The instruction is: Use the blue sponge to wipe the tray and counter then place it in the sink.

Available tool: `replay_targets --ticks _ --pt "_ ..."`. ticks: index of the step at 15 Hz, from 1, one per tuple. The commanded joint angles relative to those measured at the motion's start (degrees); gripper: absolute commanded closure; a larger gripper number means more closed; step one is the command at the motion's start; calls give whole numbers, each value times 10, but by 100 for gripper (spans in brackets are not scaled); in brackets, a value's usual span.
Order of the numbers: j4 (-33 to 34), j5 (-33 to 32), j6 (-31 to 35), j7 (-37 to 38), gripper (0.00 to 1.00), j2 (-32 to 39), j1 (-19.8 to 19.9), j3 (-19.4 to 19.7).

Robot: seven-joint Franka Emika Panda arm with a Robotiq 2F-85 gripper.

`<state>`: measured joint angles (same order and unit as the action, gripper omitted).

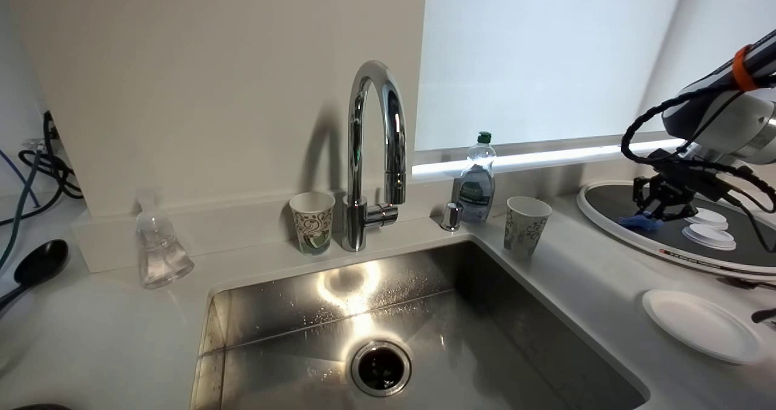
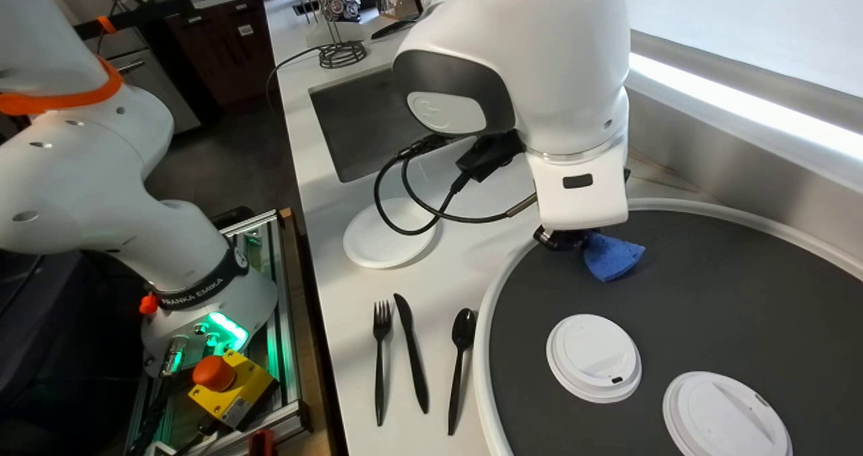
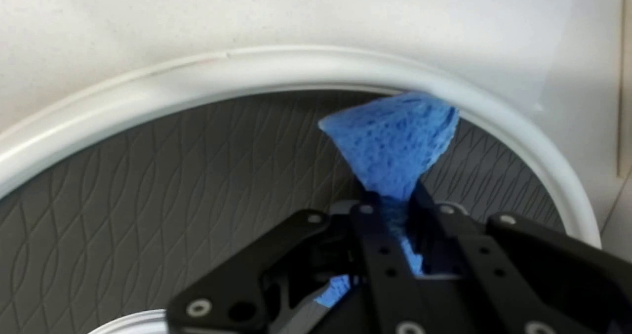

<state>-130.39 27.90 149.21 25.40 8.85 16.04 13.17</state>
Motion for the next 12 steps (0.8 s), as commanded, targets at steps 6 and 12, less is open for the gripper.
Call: replay_targets --ticks 6,12 --pt "-5 -71 -95 -7 96 -25 -2 23" --pt "-4 -86 -117 -5 96 -25 -1 34"
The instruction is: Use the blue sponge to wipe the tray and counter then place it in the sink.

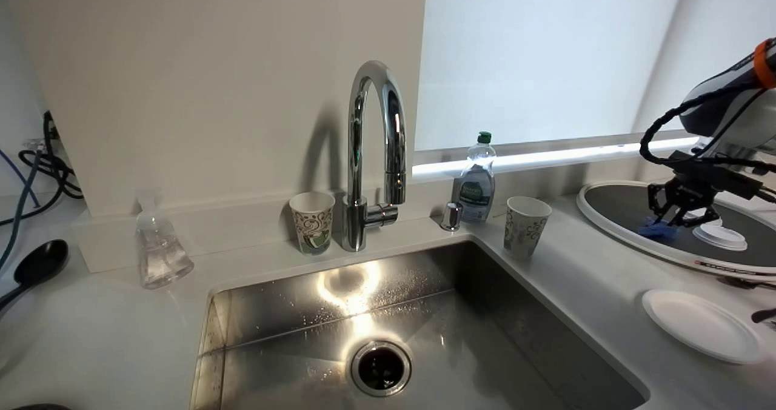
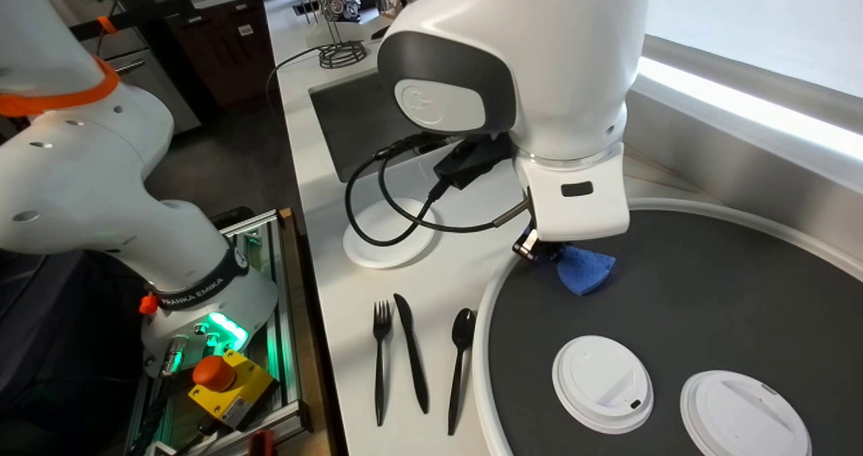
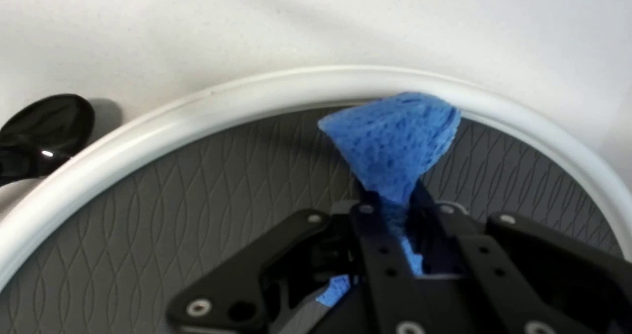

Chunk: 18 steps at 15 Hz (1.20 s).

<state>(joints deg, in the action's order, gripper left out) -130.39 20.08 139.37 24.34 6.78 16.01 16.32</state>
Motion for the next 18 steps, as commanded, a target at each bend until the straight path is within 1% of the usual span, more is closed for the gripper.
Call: replay_targets --ticks 1,5,8,14,18 --pt "-2 -4 -19 3 96 -3 -2 0" --pt "5 4 -15 -2 96 4 -6 -8" --pt "14 11 -9 -22 96 13 -10 -18" --pt "60 20 -6 -36 96 52 -14 -33" --pt "89 53 9 -48 96 78 -12 -43"
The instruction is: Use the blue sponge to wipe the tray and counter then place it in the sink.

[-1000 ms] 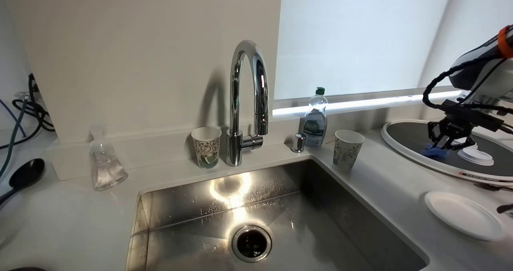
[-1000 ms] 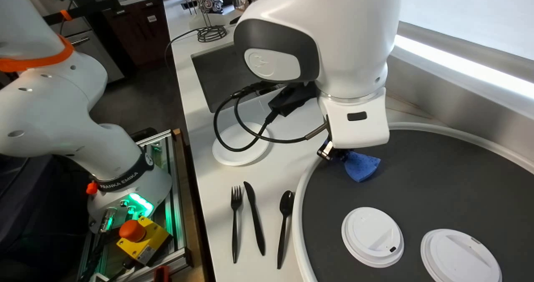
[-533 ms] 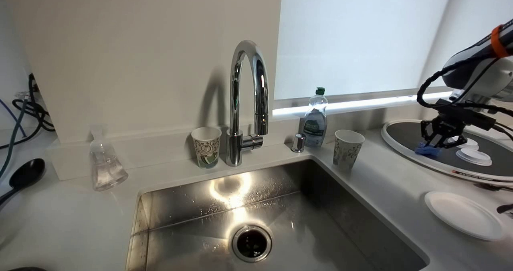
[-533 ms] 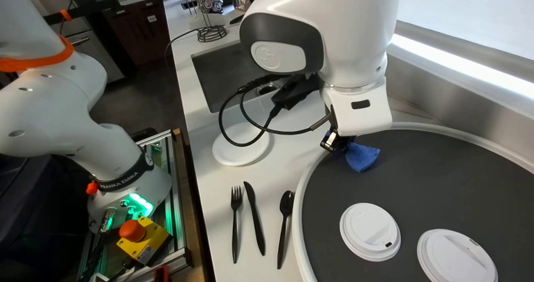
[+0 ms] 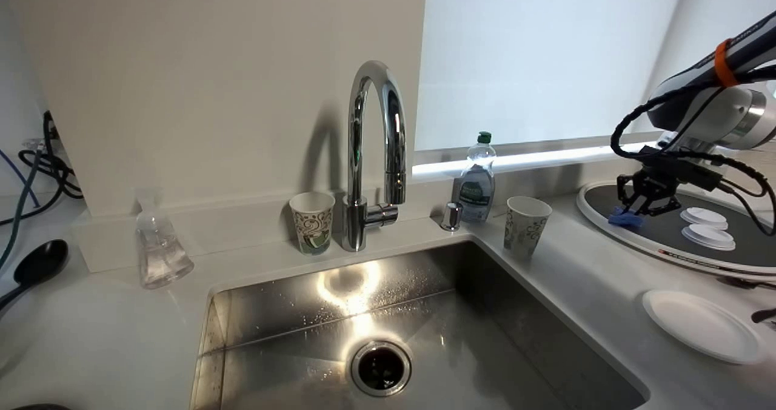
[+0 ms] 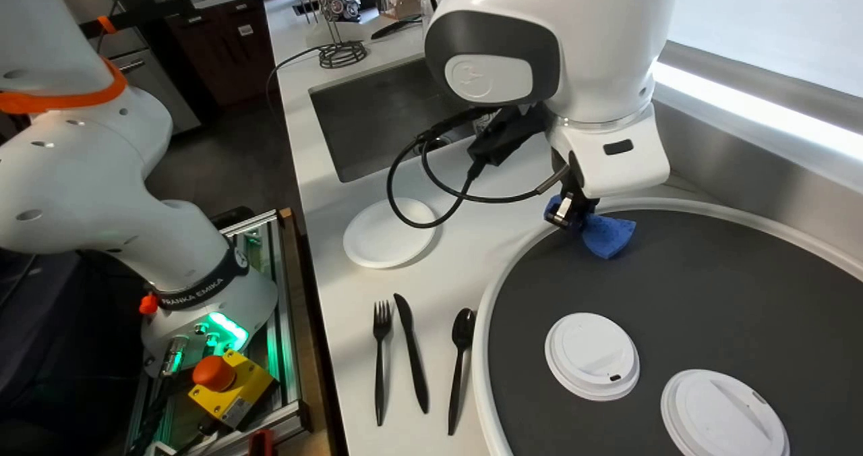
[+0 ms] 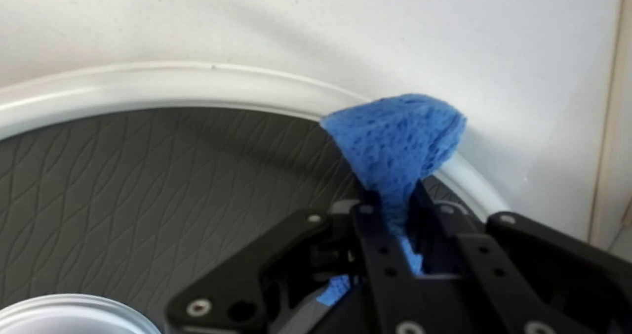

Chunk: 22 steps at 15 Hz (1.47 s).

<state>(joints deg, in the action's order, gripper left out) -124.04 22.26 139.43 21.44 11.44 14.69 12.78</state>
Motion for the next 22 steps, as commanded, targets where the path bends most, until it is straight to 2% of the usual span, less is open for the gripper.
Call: replay_targets --ticks 1,12,15,18,22 --pt "30 37 5 -19 96 34 1 -9" --pt "-28 -23 -44 0 96 -41 -4 10" --pt "-52 -21 -31 -5 96 -71 -1 12" --pt "-70 -54 -41 8 96 -105 3 26" --pt "-90 -140 -90 20 96 -149 21 50"
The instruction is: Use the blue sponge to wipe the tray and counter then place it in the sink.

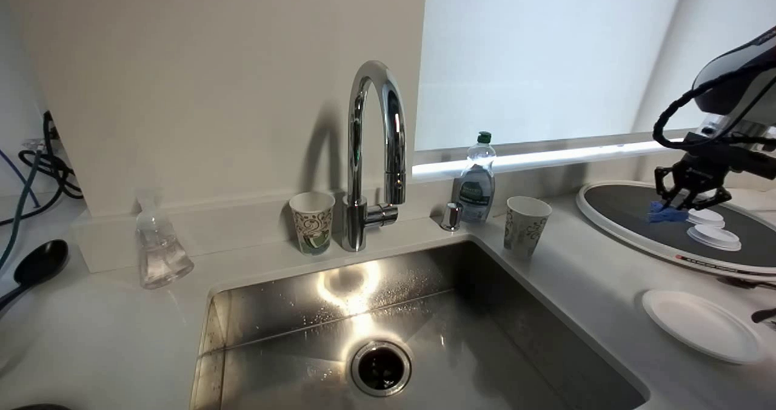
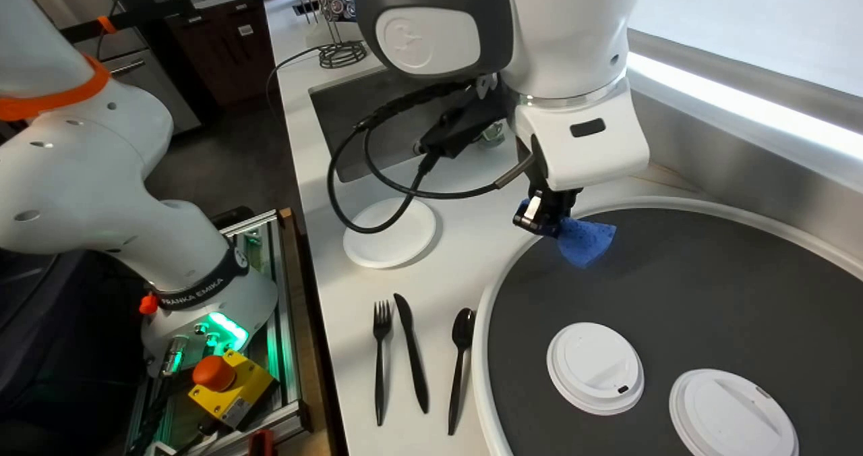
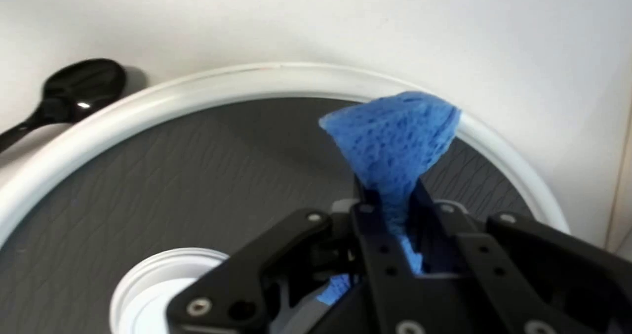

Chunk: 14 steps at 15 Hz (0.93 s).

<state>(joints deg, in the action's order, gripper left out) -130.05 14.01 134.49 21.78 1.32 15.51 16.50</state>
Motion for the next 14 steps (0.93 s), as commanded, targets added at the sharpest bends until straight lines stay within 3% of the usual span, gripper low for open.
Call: replay_targets --ticks 1,8,14 --pt "-33 -80 -64 18 96 -57 20 17" --pt "-33 -121 -242 -31 96 -89 34 18" --pt "-57 -106 -254 -53 96 -64 28 11"
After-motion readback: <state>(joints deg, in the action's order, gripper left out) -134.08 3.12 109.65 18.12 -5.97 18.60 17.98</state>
